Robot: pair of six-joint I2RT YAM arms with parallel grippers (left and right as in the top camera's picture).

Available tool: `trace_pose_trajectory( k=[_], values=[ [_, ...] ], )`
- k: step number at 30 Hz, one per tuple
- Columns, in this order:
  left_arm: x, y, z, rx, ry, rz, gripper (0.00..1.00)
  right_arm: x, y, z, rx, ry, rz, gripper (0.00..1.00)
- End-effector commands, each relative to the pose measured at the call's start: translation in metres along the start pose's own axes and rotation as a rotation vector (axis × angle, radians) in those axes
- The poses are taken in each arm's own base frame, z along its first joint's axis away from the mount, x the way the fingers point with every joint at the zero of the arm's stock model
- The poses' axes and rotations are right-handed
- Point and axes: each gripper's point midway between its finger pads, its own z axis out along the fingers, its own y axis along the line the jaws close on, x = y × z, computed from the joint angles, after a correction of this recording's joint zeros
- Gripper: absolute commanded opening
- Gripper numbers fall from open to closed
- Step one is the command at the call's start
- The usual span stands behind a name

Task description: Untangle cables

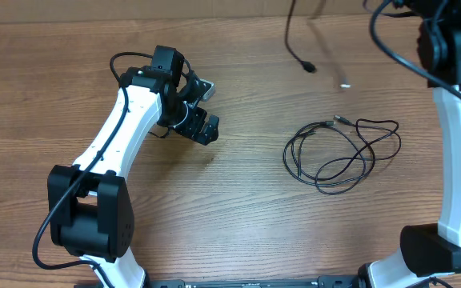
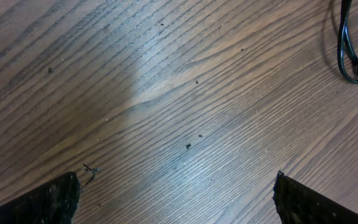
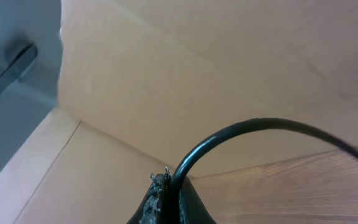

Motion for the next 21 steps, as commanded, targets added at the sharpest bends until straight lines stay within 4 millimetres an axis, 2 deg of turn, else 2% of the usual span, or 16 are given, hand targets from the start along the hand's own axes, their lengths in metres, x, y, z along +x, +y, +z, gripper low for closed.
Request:
trace_pose_trajectory(
  k=[1,4,5,9,13,21],
  values=[
    [0.000,-0.003,0.005,0.003,0.013,0.005,1.00,-0.020,-0.010,-0.007,0.078,-0.103,-0.033,0.04],
    [0.000,-0.003,0.005,0.003,0.013,0.005,0.99,-0.039,-0.042,-0.016,0.229,-0.210,-0.010,0.04],
    [0.000,-0.003,0.005,0.003,0.013,0.005,1.00,-0.050,-0.064,-0.025,0.339,-0.284,0.001,0.04],
    [0.000,-0.003,0.005,0.003,0.013,0.005,0.99,-0.076,-0.129,-0.056,0.672,-0.493,0.004,0.04],
    [0.000,-0.003,0.005,0.003,0.013,0.005,0.99,-0.093,-0.189,-0.081,0.961,-0.654,-0.023,0.04],
    [0.000,-0.003,0.005,0.003,0.013,0.005,1.00,-0.118,-0.293,-0.097,1.206,-0.732,-0.004,0.04]
  ],
)
